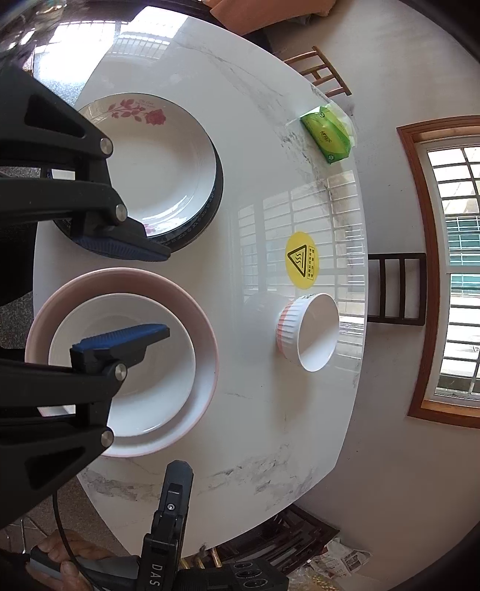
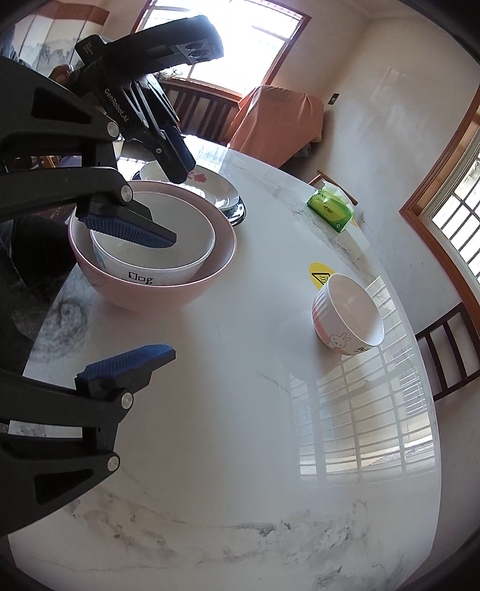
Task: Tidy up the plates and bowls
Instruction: 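Move both open grippers to the white 'Rabbit' bowl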
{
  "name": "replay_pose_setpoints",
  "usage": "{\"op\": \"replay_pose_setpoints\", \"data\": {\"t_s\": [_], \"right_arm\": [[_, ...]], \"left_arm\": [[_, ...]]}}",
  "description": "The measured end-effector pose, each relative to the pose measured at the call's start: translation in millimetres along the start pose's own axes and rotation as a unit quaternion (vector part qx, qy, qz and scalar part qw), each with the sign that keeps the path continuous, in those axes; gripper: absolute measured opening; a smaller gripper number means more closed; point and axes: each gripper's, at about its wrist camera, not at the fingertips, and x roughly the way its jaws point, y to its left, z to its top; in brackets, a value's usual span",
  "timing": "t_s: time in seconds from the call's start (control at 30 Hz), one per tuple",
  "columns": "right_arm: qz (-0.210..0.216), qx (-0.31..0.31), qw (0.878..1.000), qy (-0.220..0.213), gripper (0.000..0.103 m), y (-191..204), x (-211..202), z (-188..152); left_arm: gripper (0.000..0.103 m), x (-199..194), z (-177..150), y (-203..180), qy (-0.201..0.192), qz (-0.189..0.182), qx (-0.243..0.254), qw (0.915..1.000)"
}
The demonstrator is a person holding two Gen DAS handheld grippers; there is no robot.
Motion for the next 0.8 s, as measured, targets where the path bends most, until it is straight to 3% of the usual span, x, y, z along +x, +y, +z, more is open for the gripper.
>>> {"op": "replay_pose_setpoints", "data": {"t_s": [0.47, 0.8], "right_arm": [[-0.034, -0.02, 0.999, -0.028, 0.06, -8.8, 7.9, 13.7], [-0.025, 0.001, 0.999, -0.023, 0.063, -33.2, 26.0, 29.5]], "left_arm": [[0.036, 20.9, 24.3, 4.3, -0.038, 0.052, 0.023, 0.9977], [0.037, 46.0, 48.0, 6.8, -0.049, 0.094, 0.045, 0.9934]]}}
